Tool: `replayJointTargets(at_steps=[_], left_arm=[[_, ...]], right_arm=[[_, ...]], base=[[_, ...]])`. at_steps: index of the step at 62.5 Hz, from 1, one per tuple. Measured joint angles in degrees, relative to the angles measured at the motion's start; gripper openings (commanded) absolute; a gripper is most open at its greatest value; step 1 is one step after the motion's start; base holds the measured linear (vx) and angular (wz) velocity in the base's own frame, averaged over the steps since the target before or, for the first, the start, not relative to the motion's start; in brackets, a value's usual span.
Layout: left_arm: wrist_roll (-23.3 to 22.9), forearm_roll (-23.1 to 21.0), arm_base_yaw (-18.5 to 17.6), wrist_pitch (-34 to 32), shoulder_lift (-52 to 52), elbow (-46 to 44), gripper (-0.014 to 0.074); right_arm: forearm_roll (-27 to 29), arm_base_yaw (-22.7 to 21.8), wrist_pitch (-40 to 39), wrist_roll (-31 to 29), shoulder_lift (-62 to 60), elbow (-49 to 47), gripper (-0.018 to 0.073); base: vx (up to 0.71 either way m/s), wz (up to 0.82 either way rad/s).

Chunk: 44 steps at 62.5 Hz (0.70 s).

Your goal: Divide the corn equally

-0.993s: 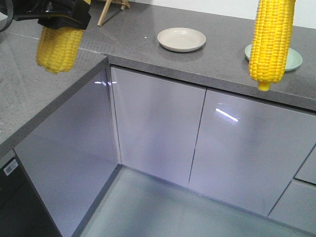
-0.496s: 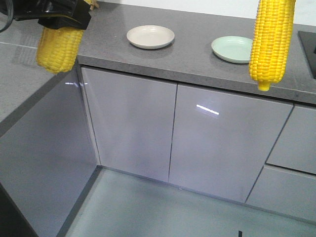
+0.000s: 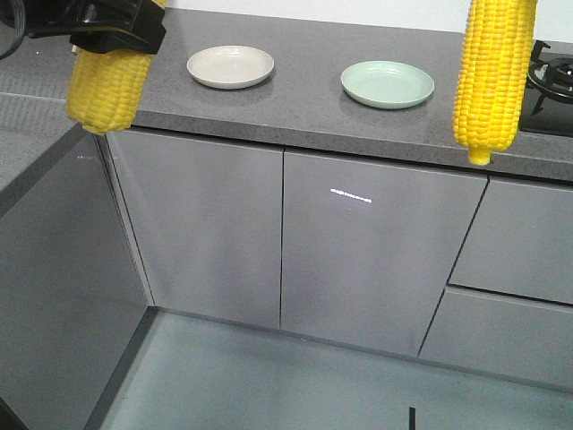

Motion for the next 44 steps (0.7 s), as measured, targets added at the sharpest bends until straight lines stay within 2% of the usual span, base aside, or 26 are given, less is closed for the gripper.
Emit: replayJointTargets(at_steps=[44], left_arm=[[0.0,0.0,0.0,0.0,0.0,0.0,-0.0008]], right_arm=[[0.0,0.0,0.0,0.0,0.0,0.0,0.0101]], base=[[0.02,0.06]])
